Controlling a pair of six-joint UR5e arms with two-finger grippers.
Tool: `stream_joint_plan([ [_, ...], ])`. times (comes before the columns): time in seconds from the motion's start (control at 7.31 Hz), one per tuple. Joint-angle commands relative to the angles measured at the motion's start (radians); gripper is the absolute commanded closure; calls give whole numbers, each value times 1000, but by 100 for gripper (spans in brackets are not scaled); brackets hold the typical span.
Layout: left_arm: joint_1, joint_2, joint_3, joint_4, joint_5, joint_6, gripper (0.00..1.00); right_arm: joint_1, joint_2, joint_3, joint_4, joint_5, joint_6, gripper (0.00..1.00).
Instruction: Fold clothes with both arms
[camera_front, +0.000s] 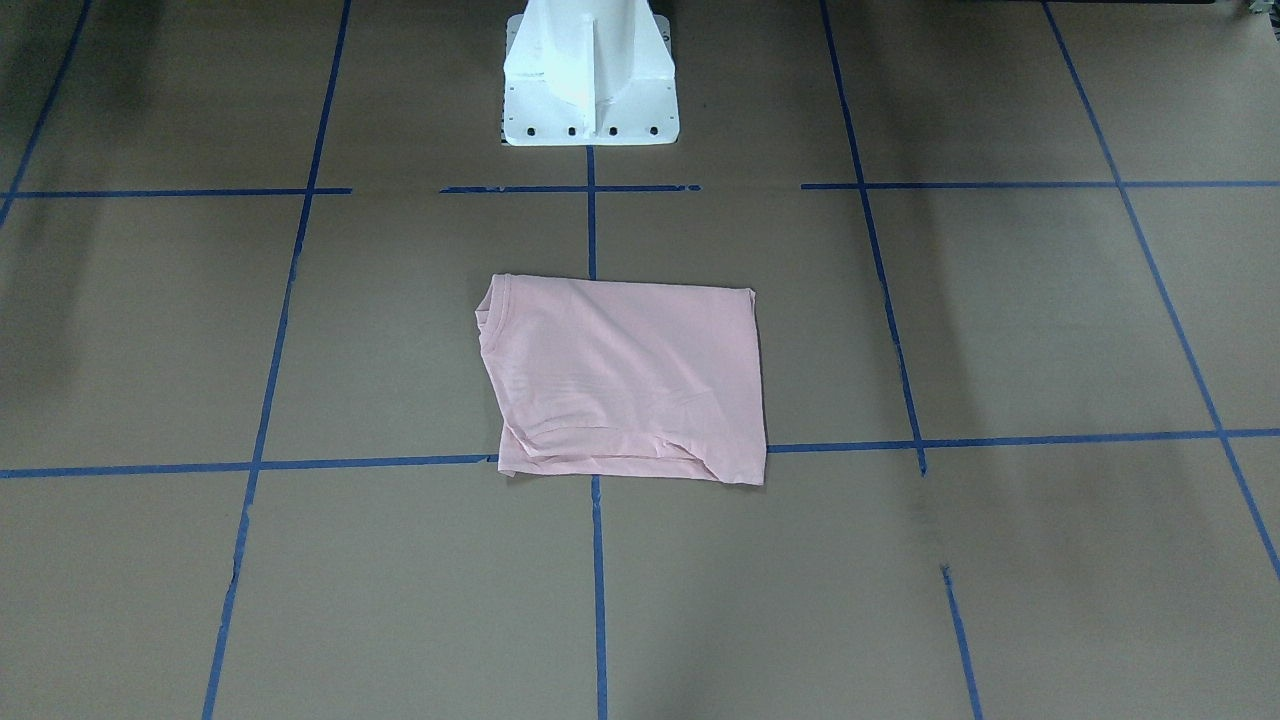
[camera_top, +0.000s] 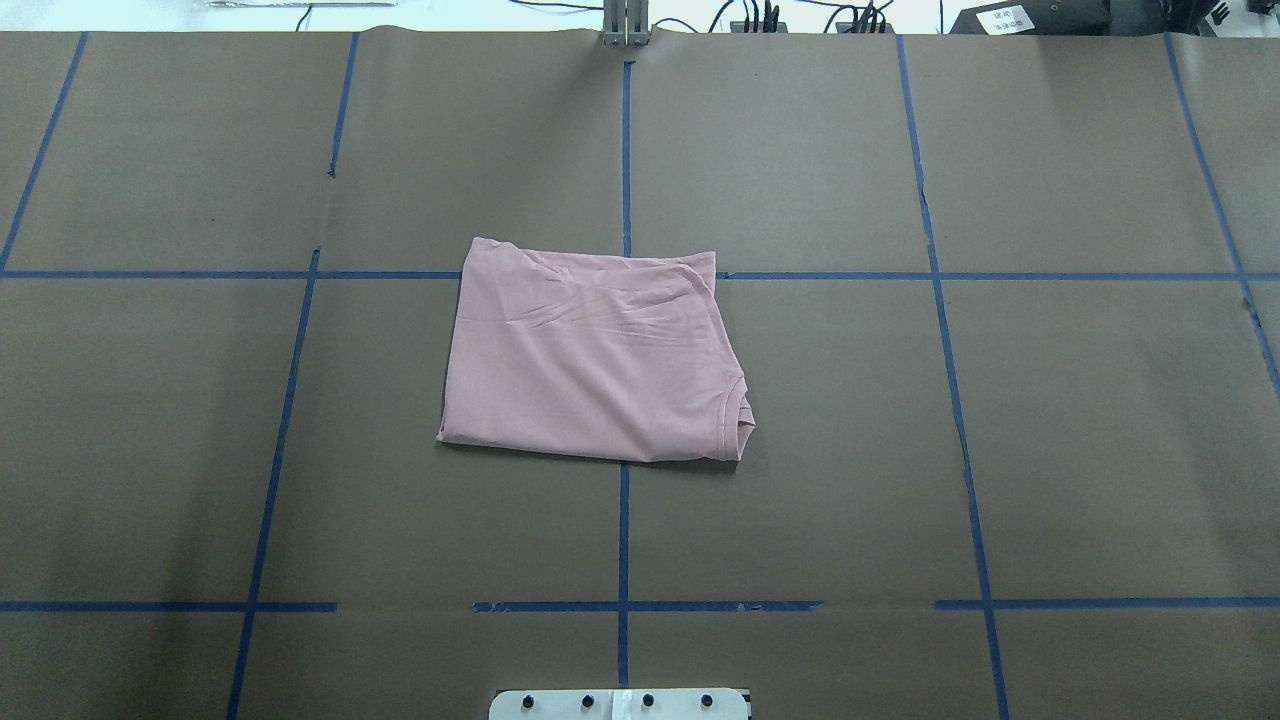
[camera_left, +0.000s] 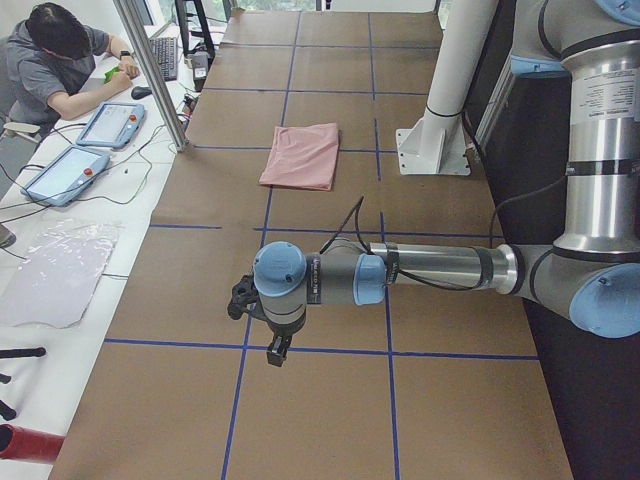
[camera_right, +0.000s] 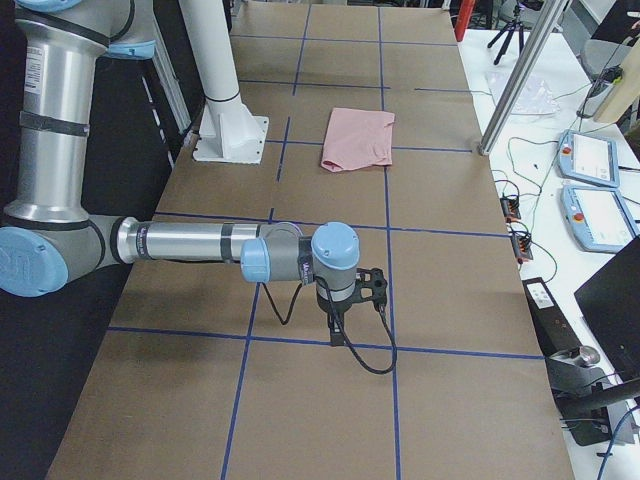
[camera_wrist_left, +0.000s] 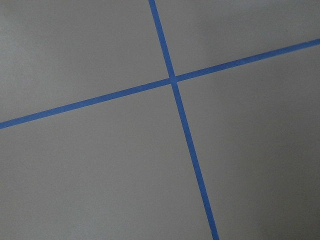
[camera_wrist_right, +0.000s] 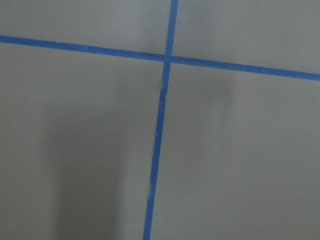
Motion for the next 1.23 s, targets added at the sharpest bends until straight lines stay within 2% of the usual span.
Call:
stream_joint_plan([
  [0.0,2,0,4,3,9,2,0,-1,-19,-2,-3,-4,-12,0],
  [1.09,2,15,1,-4,18,7,0,-1,-54,-17,9,-8,-3,0],
])
